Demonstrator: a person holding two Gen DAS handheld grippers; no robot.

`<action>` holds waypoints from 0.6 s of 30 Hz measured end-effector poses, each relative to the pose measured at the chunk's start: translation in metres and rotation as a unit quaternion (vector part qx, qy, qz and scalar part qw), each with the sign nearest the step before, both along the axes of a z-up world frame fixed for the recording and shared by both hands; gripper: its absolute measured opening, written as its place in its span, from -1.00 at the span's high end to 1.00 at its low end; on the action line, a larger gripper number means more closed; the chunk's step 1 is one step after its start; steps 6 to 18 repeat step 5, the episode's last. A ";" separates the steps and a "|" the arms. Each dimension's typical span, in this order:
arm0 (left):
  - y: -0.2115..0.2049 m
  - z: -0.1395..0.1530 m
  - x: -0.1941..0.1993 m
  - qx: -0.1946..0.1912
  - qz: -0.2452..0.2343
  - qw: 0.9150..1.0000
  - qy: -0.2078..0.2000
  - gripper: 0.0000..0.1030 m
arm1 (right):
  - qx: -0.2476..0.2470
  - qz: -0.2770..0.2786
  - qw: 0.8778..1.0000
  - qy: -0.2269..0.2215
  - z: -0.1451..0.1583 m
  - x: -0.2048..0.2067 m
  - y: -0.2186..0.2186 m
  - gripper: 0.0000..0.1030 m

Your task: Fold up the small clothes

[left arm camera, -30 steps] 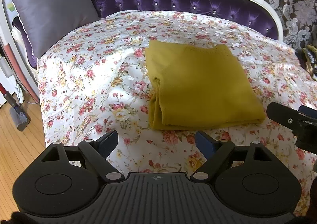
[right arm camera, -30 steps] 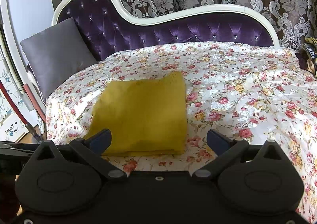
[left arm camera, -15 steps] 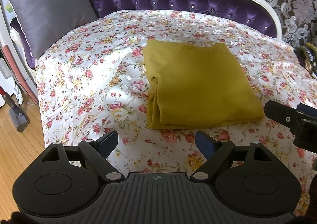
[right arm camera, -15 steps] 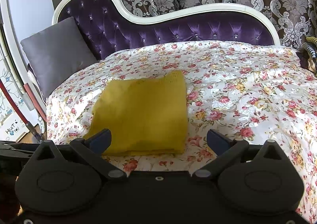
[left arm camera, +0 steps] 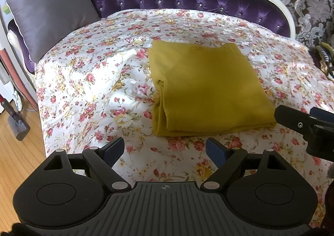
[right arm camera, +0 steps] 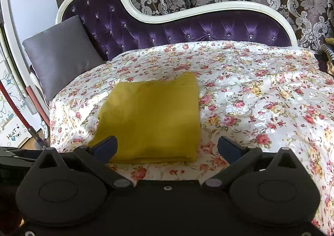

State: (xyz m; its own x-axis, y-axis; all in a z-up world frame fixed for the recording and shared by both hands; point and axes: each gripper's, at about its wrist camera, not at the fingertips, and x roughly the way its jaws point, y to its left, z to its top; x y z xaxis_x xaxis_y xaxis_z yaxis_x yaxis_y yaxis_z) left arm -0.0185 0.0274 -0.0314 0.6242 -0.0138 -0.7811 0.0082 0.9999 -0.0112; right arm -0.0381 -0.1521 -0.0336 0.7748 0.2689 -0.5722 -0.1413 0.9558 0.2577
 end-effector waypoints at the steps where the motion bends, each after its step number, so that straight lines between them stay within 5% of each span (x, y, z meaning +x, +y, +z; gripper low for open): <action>1: -0.001 0.000 0.000 0.000 0.000 1.000 0.000 -0.65 | 0.000 0.001 1.000 0.001 0.000 0.001 0.000 -0.98; 18: -0.002 -0.002 0.002 0.001 -0.002 1.000 0.002 -0.65 | 0.000 0.003 1.000 0.006 -0.002 0.004 0.000 -0.98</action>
